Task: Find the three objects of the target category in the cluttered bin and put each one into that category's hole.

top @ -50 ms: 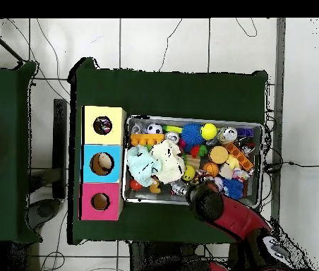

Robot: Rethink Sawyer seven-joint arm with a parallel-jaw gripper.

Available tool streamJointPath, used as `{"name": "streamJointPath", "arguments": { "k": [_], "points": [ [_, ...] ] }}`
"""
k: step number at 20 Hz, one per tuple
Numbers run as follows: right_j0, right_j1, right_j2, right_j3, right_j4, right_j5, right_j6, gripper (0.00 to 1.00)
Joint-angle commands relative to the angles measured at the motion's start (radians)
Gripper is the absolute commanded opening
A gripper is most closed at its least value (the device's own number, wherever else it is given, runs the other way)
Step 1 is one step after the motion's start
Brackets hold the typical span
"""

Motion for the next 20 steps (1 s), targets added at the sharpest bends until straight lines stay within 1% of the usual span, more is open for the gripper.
{"name": "streamJointPath", "arguments": {
  "k": [1,4,7,8,9,10,11,12,13,14,15,16,20],
  "points": [
    [-0.095,0.081,0.090,0.065,-0.086,-0.030,0.011,1.00],
    [-0.120,0.061,0.100,0.069,-0.099,-0.013,0.010,1.00],
    [-0.154,0.035,0.105,0.090,-0.123,0.002,0.003,1.00],
    [-0.147,0.019,0.108,0.079,-0.114,0.033,-0.001,1.00],
    [-0.158,0.012,0.110,0.081,-0.120,0.040,-0.005,1.00],
    [-0.098,-0.050,0.112,0.083,-0.082,0.108,0.012,1.00],
    [-0.097,-0.060,0.112,0.084,-0.083,0.116,0.011,1.00],
    [-0.047,-0.082,0.112,0.050,-0.047,0.176,0.022,1.00],
    [-0.046,-0.088,0.113,0.046,-0.046,0.184,0.021,1.00],
    [0.006,-0.089,0.105,0.012,-0.018,0.226,0.038,1.00],
    [0.012,-0.093,0.103,0.006,-0.015,0.239,0.039,1.00],
    [0.041,-0.090,0.101,-0.025,0.001,0.271,0.050,1.00],
    [0.077,-0.086,0.096,-0.044,0.015,0.299,0.073,1.00]
  ]
}}
